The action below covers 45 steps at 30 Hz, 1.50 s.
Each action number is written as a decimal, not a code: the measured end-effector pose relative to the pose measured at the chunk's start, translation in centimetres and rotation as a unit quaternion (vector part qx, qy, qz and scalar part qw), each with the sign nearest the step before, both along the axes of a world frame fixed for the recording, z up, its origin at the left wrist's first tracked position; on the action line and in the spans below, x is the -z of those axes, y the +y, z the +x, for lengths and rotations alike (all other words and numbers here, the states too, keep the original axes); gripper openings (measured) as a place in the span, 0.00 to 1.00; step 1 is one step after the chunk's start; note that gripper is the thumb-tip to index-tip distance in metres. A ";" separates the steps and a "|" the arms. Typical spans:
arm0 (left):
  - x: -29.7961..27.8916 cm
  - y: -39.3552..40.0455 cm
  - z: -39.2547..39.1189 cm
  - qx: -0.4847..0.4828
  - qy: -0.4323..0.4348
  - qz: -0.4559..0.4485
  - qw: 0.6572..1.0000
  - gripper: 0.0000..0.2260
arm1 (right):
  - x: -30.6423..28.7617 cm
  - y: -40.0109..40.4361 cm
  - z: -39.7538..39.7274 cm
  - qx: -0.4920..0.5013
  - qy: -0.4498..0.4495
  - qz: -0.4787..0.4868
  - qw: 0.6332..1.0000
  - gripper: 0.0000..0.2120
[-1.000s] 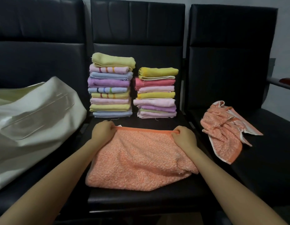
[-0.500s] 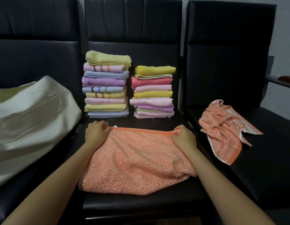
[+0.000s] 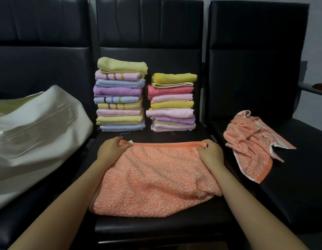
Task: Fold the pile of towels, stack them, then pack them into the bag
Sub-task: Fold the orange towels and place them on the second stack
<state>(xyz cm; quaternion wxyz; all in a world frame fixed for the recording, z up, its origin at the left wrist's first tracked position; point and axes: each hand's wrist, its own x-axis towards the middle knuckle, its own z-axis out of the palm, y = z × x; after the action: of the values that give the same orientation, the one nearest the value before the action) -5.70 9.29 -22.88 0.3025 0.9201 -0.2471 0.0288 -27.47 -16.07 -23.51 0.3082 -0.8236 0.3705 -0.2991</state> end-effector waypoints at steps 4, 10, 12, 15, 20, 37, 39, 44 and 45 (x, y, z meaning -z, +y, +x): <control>-0.4 0.8 -0.2 0.046 0.057 -0.041 0.997 0.09 | 0.0 -0.1 0.0 0.028 -0.022 -0.002 0.999 0.08; -1.5 3.0 -1.7 0.106 0.155 -0.115 0.975 0.02 | -0.6 0.7 -0.9 -0.005 -0.029 0.006 1.000 0.07; -2.1 4.1 -1.9 0.088 0.185 -0.152 0.967 0.03 | -1.5 0.8 -1.8 -0.052 -0.019 0.021 0.998 0.07; -4.8 5.6 -2.2 0.082 0.181 -0.245 0.949 0.05 | -5.3 1.0 -3.0 -0.110 -0.078 0.024 0.991 0.05; -13.6 6.2 -5.3 0.086 0.136 -0.403 0.901 0.10 | -15.8 3.5 -4.5 -0.104 -0.256 -0.055 0.959 0.06; -26.0 9.5 -9.7 0.150 0.275 -0.479 0.820 0.23 | -28.6 8.3 -7.8 -0.201 -0.332 0.221 0.895 0.09; -25.2 9.3 -9.2 0.116 0.261 -0.435 0.854 0.22 | -27.8 7.5 -7.1 -0.177 -0.295 0.200 0.918 0.08; -19.5 8.2 -5.9 0.043 0.159 -0.273 0.948 0.07 | -21.9 3.9 -4.2 -0.071 -0.014 -0.087 0.994 0.10; -18.1 8.0 -5.3 0.047 0.143 -0.245 0.958 0.05 | -20.3 3.4 -3.7 -0.057 0.033 -0.118 0.991 0.10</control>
<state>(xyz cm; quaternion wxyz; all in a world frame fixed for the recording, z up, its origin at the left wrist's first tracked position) -11.02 17.26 -4.79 0.5517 0.7996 -0.2298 -0.0579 -31.15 -12.68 -3.18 0.2134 -0.8833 0.2948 -0.2954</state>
